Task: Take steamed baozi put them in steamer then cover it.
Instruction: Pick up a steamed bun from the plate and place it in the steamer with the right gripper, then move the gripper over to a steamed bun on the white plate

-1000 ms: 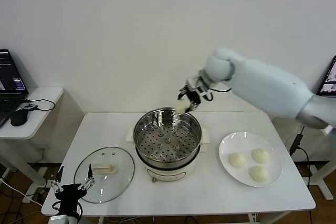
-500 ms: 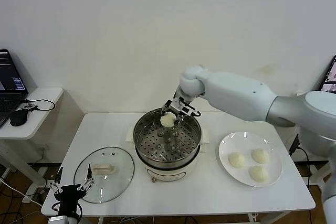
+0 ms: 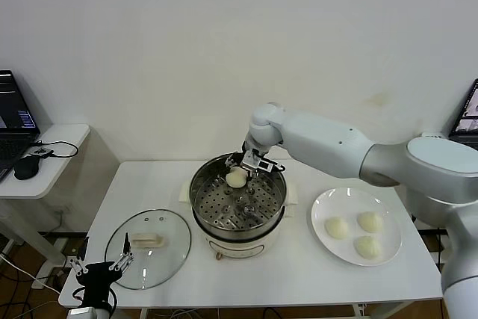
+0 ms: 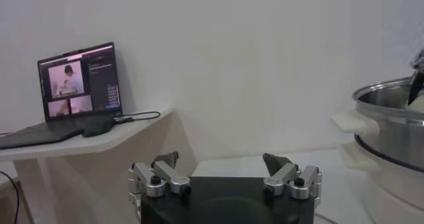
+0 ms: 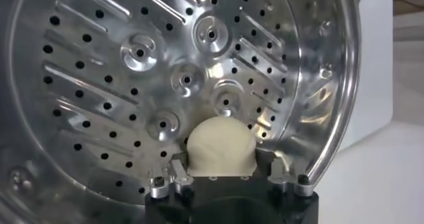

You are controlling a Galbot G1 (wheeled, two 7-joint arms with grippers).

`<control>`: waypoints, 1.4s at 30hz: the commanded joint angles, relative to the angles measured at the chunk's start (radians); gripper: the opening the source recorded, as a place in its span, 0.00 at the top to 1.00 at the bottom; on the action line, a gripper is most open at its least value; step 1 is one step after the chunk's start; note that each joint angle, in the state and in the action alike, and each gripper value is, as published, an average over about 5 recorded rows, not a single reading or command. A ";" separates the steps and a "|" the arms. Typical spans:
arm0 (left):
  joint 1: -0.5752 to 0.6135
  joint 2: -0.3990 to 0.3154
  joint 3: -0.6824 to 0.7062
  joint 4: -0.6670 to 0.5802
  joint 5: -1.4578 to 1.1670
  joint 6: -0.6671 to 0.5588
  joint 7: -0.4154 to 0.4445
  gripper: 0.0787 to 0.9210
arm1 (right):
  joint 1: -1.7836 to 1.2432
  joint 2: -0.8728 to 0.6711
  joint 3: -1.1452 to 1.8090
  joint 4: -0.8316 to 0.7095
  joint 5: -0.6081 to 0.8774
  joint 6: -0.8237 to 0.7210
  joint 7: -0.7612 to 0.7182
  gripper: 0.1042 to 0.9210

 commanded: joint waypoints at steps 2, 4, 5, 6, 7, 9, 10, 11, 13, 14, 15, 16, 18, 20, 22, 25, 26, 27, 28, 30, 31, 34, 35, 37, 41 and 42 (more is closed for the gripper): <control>0.001 0.001 0.000 -0.005 0.000 0.002 0.000 0.12 | 0.040 -0.014 -0.009 0.043 0.073 -0.046 -0.017 0.13; 0.001 0.003 0.001 -0.010 0.000 0.003 0.001 0.12 | 0.097 -0.057 -0.021 0.126 0.187 -0.164 -0.048 0.12; 0.002 0.004 0.001 -0.012 0.000 0.003 0.001 0.12 | 0.125 -0.082 -0.025 0.167 0.246 -0.229 -0.062 0.12; 0.002 0.004 0.002 -0.015 0.001 0.004 0.001 0.12 | 0.156 -0.114 -0.028 0.216 0.300 -0.300 -0.077 0.12; 0.003 0.004 0.004 -0.018 0.001 0.007 0.000 0.12 | 0.183 -0.145 -0.030 0.258 0.345 -0.360 -0.091 0.12; 0.005 0.004 0.007 -0.025 0.003 0.018 -0.002 0.12 | 0.224 -0.213 -0.030 0.332 0.404 -0.467 -0.116 0.12; 0.006 0.004 0.008 -0.030 0.003 0.027 -0.004 0.12 | 0.241 -0.251 -0.028 0.368 0.422 -0.520 -0.125 0.12; 0.007 0.005 0.009 -0.035 0.003 0.037 -0.006 0.12 | 0.253 -0.289 -0.027 0.397 0.433 -0.563 -0.131 0.12; 0.009 0.010 0.008 -0.046 0.003 0.056 -0.009 0.12 | 0.267 -0.368 -0.022 0.458 0.446 -0.646 -0.138 0.12; 0.009 0.014 0.007 -0.053 0.002 0.067 -0.010 0.12 | 0.271 -0.412 -0.019 0.491 0.450 -0.684 -0.140 0.12; 0.010 0.018 0.004 -0.057 0.000 0.077 -0.012 0.12 | 0.272 -0.455 -0.017 0.522 0.454 -0.714 -0.140 0.12; 0.010 0.022 0.001 -0.061 -0.002 0.088 -0.014 0.12 | 0.269 -0.501 -0.015 0.552 0.456 -0.741 -0.139 0.12; 0.010 0.033 -0.008 -0.066 -0.010 0.105 -0.017 0.12 | 0.254 -0.602 -0.014 0.602 0.451 -0.778 -0.136 0.12; 0.011 0.042 -0.016 -0.067 -0.016 0.113 -0.018 0.12 | 0.233 -0.698 -0.014 0.639 0.434 -0.797 -0.134 0.12; 0.013 0.049 -0.019 -0.068 -0.018 0.116 -0.017 0.12 | 0.204 -0.776 -0.011 0.663 0.403 -0.799 -0.134 0.12; 0.018 0.052 -0.016 -0.070 -0.014 0.117 -0.015 0.12 | 0.134 -0.864 0.015 0.680 0.340 -0.786 -0.137 0.12; 0.018 0.052 -0.014 -0.070 -0.012 0.116 -0.015 0.12 | 0.101 -0.884 0.030 0.682 0.320 -0.780 -0.138 0.12; 0.019 0.051 -0.012 -0.068 -0.010 0.116 -0.014 0.12 | 0.065 -0.898 0.049 0.680 0.302 -0.775 -0.138 0.12; 0.020 0.050 -0.010 -0.067 -0.008 0.116 -0.014 0.12 | 0.028 -0.909 0.065 0.678 0.286 -0.771 -0.138 0.12; 0.022 0.048 -0.009 -0.063 -0.004 0.114 -0.013 0.12 | -0.062 -0.925 0.118 0.669 0.247 -0.763 -0.138 0.12; 0.024 0.048 -0.010 -0.062 -0.003 0.114 -0.012 0.12 | -0.107 -0.930 0.148 0.662 0.228 -0.759 -0.137 0.12; 0.032 0.046 -0.014 -0.064 0.000 0.113 -0.011 0.12 | -0.251 -0.929 0.250 0.634 0.180 -0.751 -0.136 0.12; 0.034 0.046 -0.016 -0.066 0.001 0.113 -0.010 0.12 | -0.298 -0.924 0.283 0.623 0.167 -0.749 -0.136 0.12; 0.037 0.043 -0.019 -0.067 0.003 0.113 -0.009 0.12 | -0.397 -0.910 0.348 0.596 0.140 -0.746 -0.133 0.12; 0.043 0.038 -0.025 -0.066 0.006 0.112 -0.005 0.12 | -0.523 -0.873 0.434 0.537 0.098 -0.742 -0.128 0.12; 0.044 0.037 -0.027 -0.066 0.006 0.112 -0.005 0.12 | -0.545 -0.864 0.452 0.521 0.088 -0.740 -0.128 0.12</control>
